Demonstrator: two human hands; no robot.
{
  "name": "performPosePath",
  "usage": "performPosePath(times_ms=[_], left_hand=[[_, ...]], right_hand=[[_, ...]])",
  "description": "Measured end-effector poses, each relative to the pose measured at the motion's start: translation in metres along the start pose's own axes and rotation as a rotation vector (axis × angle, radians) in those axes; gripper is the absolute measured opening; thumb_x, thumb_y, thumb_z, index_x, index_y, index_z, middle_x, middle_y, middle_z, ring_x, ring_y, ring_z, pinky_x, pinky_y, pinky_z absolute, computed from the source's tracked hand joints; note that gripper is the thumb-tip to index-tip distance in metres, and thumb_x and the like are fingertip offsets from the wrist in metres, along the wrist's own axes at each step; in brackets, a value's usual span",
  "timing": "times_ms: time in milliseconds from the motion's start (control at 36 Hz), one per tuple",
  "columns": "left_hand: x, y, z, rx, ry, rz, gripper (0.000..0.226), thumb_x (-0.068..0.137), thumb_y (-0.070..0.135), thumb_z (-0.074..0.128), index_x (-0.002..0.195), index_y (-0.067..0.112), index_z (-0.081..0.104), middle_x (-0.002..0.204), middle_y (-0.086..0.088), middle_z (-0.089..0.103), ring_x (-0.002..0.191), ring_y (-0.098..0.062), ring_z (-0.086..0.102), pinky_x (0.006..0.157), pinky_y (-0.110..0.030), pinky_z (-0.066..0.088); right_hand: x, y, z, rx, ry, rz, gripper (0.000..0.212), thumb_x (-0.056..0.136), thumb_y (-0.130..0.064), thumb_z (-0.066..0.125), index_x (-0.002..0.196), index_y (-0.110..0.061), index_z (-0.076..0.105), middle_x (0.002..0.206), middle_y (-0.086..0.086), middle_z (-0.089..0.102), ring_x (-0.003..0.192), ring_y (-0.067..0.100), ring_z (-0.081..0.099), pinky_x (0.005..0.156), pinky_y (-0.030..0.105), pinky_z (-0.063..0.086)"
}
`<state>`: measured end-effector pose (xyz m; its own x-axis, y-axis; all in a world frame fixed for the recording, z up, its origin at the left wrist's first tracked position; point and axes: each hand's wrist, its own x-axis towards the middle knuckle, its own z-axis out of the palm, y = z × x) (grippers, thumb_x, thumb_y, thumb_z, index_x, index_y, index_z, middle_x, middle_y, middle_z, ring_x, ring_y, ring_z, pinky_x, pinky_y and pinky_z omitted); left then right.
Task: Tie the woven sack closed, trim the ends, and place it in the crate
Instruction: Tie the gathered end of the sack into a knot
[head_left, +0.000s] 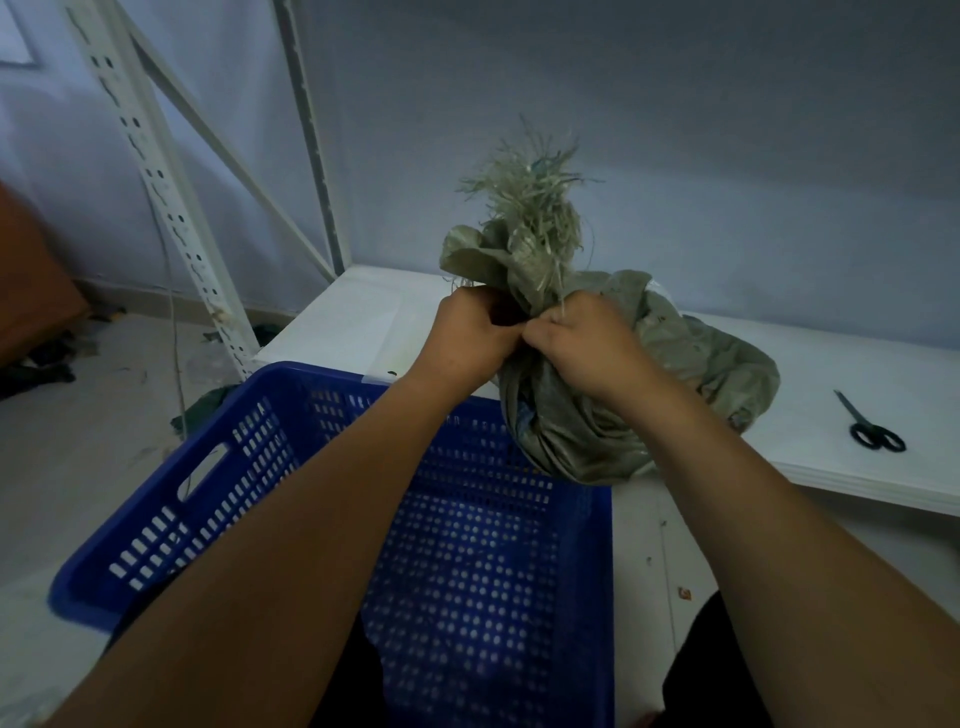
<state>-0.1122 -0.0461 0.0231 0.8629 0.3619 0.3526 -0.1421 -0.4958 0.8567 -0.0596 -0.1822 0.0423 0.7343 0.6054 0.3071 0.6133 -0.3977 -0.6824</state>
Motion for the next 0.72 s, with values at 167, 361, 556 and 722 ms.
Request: performPosePath(times_ms=[167,361,556,722], left_hand=[[-0.001,-0.001,0.000,0.034,0.012,-0.005,0.043,0.082,0.005,0.064,0.049,0.026,0.047,0.043,0.012,0.049,0.042,0.008,0.043,0.044,-0.009,0.031],[0.002,-0.002,0.004,-0.069,-0.136,-0.087,0.029,0.085,0.004,0.061,0.062,0.020,0.055,0.055,0.012,0.057,0.054,0.003,0.052,0.056,-0.020,0.042],[0.000,-0.008,0.006,-0.382,-0.305,-0.243,0.021,0.088,0.018,0.065,0.107,0.013,0.072,0.104,-0.012,0.074,0.099,-0.023,0.069,0.085,-0.038,0.058],[0.002,-0.005,0.012,-0.376,-0.233,-0.214,0.021,0.085,0.006,0.070,0.106,0.001,0.071,0.092,-0.014,0.073,0.083,-0.019,0.069,0.072,-0.033,0.055]], right_hand=[[-0.001,0.000,0.004,0.042,-0.003,-0.019,0.047,0.084,-0.018,0.059,0.044,-0.018,0.035,0.045,-0.002,0.028,0.044,0.013,0.026,0.052,0.034,0.023],[-0.001,-0.003,-0.003,0.119,-0.028,-0.002,0.037,0.075,-0.025,0.057,0.045,-0.018,0.036,0.042,-0.007,0.028,0.044,0.011,0.026,0.051,0.031,0.023],[0.003,-0.008,-0.015,0.298,-0.149,0.059,0.040,0.075,-0.015,0.048,0.042,-0.032,0.034,0.044,-0.008,0.031,0.038,0.004,0.021,0.043,0.018,0.021],[-0.002,-0.003,-0.021,0.528,-0.082,0.168,0.045,0.075,-0.011,0.051,0.036,-0.022,0.032,0.037,-0.004,0.022,0.036,0.011,0.013,0.043,0.019,0.015]])
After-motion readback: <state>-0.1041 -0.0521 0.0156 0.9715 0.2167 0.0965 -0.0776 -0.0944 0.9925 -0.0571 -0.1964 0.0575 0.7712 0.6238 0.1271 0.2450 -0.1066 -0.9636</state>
